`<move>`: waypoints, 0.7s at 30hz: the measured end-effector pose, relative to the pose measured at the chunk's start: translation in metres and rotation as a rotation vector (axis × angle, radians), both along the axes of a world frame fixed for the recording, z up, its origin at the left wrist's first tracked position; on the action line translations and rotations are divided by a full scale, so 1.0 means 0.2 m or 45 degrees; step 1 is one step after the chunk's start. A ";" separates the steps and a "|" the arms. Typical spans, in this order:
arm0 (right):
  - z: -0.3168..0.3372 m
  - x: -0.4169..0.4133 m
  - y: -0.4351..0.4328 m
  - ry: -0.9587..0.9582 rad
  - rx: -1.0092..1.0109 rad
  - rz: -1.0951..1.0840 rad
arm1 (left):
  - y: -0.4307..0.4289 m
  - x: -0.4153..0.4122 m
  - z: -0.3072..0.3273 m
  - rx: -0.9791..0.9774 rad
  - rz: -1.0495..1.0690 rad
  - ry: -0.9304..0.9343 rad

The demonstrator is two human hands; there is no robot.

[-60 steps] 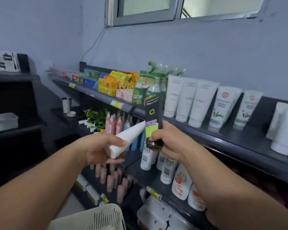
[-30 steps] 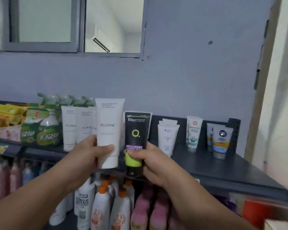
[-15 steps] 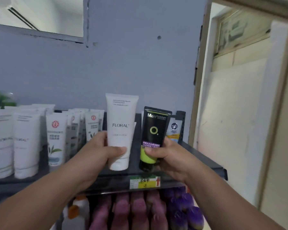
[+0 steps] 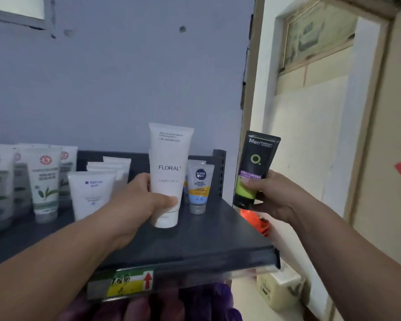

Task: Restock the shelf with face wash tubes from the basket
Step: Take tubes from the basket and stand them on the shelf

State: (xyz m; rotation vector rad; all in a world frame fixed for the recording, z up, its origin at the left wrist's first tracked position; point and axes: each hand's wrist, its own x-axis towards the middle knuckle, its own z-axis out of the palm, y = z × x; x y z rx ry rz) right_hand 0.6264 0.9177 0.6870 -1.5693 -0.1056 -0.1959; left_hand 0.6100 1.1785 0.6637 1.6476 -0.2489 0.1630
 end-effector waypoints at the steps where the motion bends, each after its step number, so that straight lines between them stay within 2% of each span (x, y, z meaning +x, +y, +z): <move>1: 0.00 0.08 -0.04 0.013 -0.016 -0.001 | -0.04 0.04 0.00 -0.011 0.026 0.014; 6: -0.05 0.51 -0.18 0.031 -0.069 0.064 | -0.16 0.22 -0.01 -0.071 0.166 0.045; 12: -0.16 0.93 -0.16 0.027 -0.258 0.163 | -0.20 0.35 -0.04 -0.064 0.259 0.115; 21: -0.35 1.18 -0.11 0.009 -0.235 0.230 | -0.22 0.43 -0.05 -0.025 0.332 0.111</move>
